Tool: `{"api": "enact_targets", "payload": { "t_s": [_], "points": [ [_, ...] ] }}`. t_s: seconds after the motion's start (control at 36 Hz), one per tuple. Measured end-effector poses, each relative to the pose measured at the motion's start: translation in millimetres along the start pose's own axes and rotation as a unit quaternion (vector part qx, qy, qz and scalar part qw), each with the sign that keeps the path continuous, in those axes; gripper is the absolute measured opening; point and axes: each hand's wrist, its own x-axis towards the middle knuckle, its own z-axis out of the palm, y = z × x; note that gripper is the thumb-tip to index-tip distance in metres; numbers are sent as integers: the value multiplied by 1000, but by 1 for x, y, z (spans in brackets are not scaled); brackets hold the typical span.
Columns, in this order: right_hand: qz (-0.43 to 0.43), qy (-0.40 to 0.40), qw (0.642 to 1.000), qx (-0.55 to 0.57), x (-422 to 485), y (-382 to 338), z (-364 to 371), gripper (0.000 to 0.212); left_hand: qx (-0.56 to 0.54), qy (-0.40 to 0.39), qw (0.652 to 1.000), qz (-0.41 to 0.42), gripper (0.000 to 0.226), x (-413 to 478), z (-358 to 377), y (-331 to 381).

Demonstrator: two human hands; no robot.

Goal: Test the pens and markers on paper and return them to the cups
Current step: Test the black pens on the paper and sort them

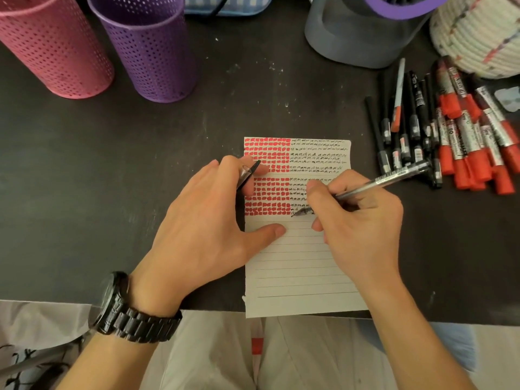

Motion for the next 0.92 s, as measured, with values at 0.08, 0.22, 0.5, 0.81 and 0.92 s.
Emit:
{"api": "enact_targets", "payload": {
  "t_s": [0.08, 0.22, 0.5, 0.81, 0.92],
  "points": [
    [-2, 1, 1000, 0, 0, 1, 0, 34, 0, 1, 1000, -1, 74, 0, 0, 0],
    [-1, 5, 1000, 0, 1, 1, 1, 34, 1, 2, 1000, 1, 74, 1, 1, -1],
    [9, 18, 999, 40, 2, 3, -2, 35, -5, 4, 1000, 11, 70, 1, 3, -4],
    [109, -21, 964, 244, 11, -10, -21, 26, 18, 1, 999, 35, 66, -2, 6, -7],
    [163, -59, 929, 327, 3, -18, -44, 23, 49, 61, 990, 114, 45, -11, 4, 1]
  ]
}}
